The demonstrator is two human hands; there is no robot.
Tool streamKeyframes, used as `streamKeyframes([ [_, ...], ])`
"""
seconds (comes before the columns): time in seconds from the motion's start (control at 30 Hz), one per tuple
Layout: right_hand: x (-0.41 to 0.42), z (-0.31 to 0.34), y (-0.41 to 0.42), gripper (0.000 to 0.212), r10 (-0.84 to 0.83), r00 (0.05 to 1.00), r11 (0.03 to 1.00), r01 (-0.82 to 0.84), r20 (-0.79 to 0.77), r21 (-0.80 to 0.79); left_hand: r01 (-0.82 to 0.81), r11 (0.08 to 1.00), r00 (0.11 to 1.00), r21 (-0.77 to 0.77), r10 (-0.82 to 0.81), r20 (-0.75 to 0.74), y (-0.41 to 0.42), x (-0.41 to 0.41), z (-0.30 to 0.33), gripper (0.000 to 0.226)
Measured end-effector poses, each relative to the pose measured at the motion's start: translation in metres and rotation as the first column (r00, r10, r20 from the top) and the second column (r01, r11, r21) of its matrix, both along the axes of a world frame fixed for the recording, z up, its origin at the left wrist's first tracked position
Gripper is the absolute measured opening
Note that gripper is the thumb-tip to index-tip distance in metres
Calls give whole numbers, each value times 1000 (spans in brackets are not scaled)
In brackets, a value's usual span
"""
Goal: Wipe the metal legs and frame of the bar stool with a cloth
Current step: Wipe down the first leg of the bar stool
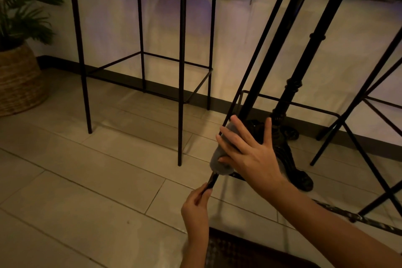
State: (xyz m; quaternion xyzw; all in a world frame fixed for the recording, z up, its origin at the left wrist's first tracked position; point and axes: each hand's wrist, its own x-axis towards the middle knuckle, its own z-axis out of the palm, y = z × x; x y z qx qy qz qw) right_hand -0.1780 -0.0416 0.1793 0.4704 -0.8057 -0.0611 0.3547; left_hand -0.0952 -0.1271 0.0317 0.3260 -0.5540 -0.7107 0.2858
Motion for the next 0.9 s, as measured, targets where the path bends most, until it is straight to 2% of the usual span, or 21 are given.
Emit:
streamKeyframes([
  [0.13,2,-7,1,44,14,1000,1000,-14,-23,15,-8,1000,1000,7,8,1,0,0,1,13],
  [0.33,4,-1,8,72,33,998,990,-25,-55,139,-15,1000,1000,-18,15,22,1,0,1,15],
  [0.47,5,10,9,74,0,998,991,7,-55,131,-31,999,999,-13,31,19,1,-1,1,15],
  [0.67,12,-8,4,70,-60,998,986,55,26,160,-23,998,1000,-51,23,-4,4,0,2,14],
  [0.77,12,-11,3,68,-62,996,984,51,60,171,-92,987,995,-129,86,-50,8,7,11,23],
  [0.83,11,-10,4,68,-60,996,985,50,59,166,-175,968,980,-177,154,-130,13,11,26,33],
  [0.9,11,-7,5,73,-61,997,989,56,36,139,-204,948,964,-245,150,-220,17,12,44,37],
])
